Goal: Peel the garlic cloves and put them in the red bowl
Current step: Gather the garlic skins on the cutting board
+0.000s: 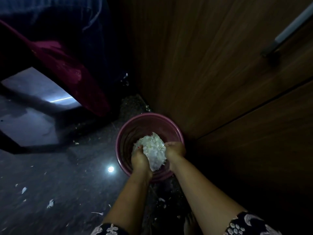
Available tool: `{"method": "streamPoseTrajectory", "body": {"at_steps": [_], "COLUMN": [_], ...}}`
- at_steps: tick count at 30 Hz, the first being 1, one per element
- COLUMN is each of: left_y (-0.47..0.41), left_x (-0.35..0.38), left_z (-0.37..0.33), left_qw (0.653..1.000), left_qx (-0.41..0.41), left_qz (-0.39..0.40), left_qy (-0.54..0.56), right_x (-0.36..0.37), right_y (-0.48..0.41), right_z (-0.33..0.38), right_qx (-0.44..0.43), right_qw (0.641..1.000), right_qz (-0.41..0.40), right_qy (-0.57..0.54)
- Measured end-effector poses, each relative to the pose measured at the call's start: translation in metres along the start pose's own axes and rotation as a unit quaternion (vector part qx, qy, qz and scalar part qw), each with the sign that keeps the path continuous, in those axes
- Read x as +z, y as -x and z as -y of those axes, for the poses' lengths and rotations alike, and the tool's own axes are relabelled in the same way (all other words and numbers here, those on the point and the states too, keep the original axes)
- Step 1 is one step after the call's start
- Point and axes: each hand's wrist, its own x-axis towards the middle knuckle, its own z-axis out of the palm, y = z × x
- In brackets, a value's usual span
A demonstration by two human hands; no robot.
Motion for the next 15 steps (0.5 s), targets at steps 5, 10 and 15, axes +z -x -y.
{"method": "streamPoseTrajectory", "body": {"at_steps": [5,10,15], "left_y": [0.003,0.014,0.028], "left_x": [0.003,0.006,-0.005], "left_z": [-0.003,-0.006,-0.011], "left_qw": [0.989,0.965,0.882], "left_qx": [0.076,0.110,0.199], "left_qz": [-0.045,-0.038,-0.078], "left_qy": [-0.118,-0.235,-0.420], "right_x": [-0.016,-0.022,-0.030], "right_y": [0.017,0.028,0.044], "right_z": [0.013,0.019,0.028], "right_qx": [-0.112,-0.171,-0.191], "right_qw": [0.987,0.972,0.962], "right_qz": [-0.068,0.015,-0.105], "right_qy": [0.098,0.158,0.166]}}
